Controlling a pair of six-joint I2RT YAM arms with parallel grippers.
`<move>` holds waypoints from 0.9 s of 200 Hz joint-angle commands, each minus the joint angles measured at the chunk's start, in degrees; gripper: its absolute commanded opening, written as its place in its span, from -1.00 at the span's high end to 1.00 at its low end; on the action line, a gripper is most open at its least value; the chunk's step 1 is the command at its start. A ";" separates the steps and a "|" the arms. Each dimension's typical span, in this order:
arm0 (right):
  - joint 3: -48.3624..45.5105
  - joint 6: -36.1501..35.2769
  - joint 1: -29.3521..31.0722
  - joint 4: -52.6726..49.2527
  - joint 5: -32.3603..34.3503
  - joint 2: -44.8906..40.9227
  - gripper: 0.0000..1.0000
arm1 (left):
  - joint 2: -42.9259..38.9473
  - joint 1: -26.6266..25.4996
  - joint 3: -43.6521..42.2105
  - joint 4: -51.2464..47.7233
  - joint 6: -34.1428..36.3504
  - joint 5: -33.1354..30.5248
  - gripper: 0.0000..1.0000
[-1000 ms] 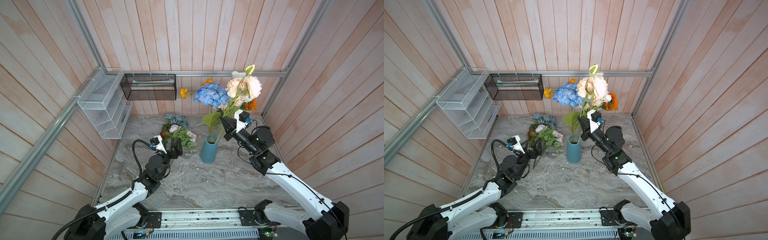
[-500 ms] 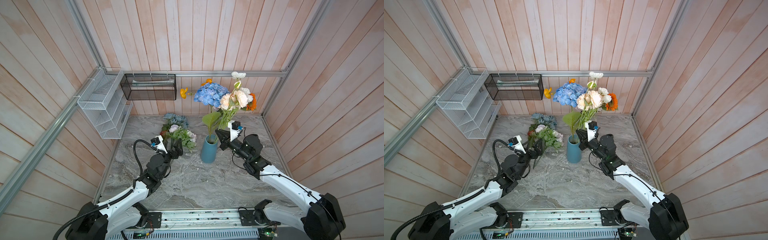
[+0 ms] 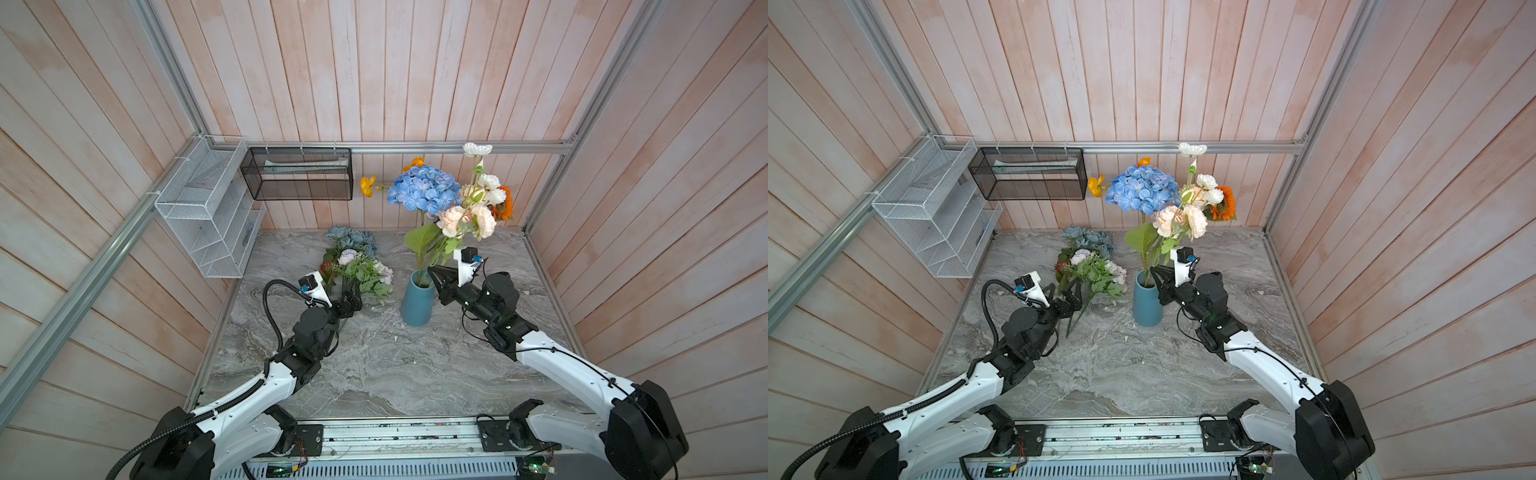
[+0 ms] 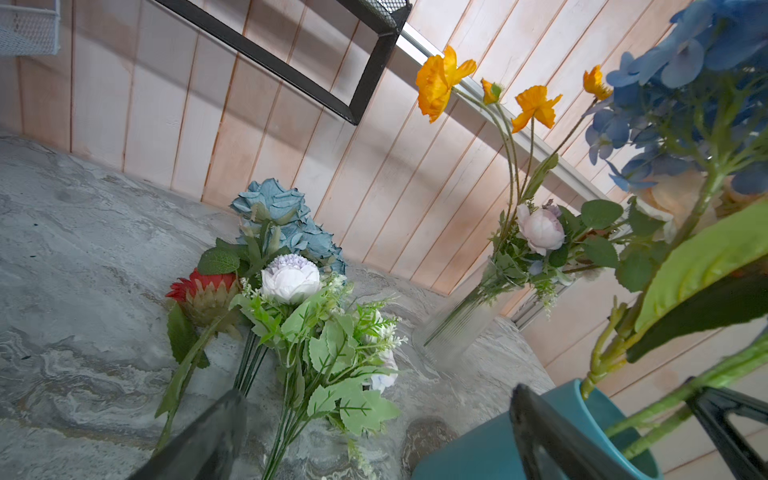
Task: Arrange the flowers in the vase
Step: 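Lower the peach rose stem into the teal vase with the right gripper, then open the right gripper at the vase while the left reaches into the flower pile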
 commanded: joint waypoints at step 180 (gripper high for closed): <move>-0.04 1.79 7.38 -7.94 -3.09 -10.32 0.16 | 1.88 22.12 2.55 -17.23 1.59 19.66 -0.57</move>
